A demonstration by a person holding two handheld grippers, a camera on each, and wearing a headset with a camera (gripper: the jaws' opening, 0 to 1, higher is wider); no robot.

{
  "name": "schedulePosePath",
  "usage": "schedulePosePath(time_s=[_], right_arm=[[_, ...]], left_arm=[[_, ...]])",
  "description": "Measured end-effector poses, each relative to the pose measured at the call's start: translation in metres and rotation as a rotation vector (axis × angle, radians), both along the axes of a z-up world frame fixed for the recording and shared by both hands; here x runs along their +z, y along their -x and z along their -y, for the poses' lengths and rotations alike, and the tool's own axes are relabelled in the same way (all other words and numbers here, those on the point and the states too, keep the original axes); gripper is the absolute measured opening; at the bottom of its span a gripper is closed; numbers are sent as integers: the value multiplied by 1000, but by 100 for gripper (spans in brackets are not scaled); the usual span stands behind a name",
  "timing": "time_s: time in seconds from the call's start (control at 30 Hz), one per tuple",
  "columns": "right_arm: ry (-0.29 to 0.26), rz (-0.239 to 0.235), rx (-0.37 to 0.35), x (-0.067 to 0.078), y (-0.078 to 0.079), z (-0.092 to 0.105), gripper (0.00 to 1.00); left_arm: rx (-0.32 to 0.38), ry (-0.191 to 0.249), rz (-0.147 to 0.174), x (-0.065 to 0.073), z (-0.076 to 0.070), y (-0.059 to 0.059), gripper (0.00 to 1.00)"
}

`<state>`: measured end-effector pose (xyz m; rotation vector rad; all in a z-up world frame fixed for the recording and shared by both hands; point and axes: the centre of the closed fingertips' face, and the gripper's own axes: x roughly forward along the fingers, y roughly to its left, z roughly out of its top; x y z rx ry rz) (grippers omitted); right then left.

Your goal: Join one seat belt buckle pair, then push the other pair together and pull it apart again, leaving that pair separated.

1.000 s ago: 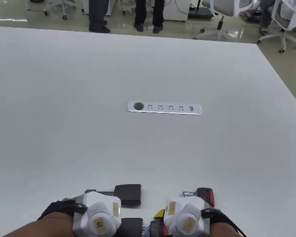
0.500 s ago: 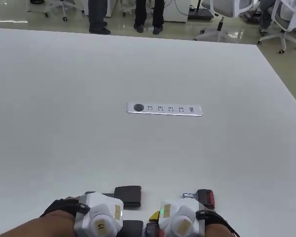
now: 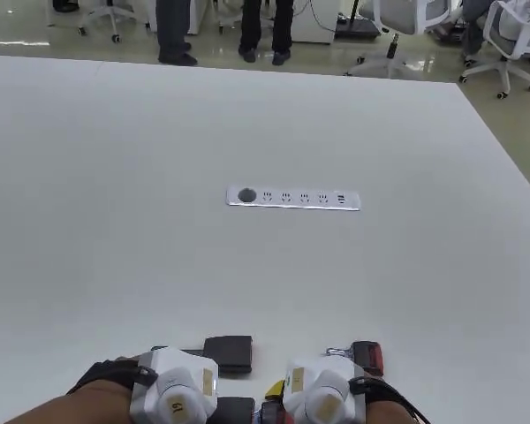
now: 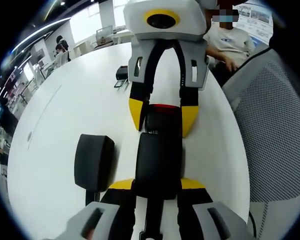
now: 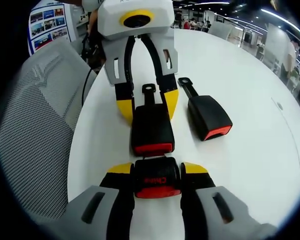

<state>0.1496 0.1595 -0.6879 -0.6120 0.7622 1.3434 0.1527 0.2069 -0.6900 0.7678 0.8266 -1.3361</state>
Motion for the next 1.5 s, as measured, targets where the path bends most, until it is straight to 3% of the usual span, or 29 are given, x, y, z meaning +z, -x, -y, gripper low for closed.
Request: schedulePosePath(time_s=[0.47,0.9,1.5], right_arm=[[-35,-1,-3,-3,1,4,33],[-101,-17,14,-4,-1,4,33],[-151,-10,-14,5,-2,1,33]], left_arm=[[14,80,4,2,-1,1,32],[9,141,-24,1,-6,1,31],[-6,184,-43,0,-9,0,30]])
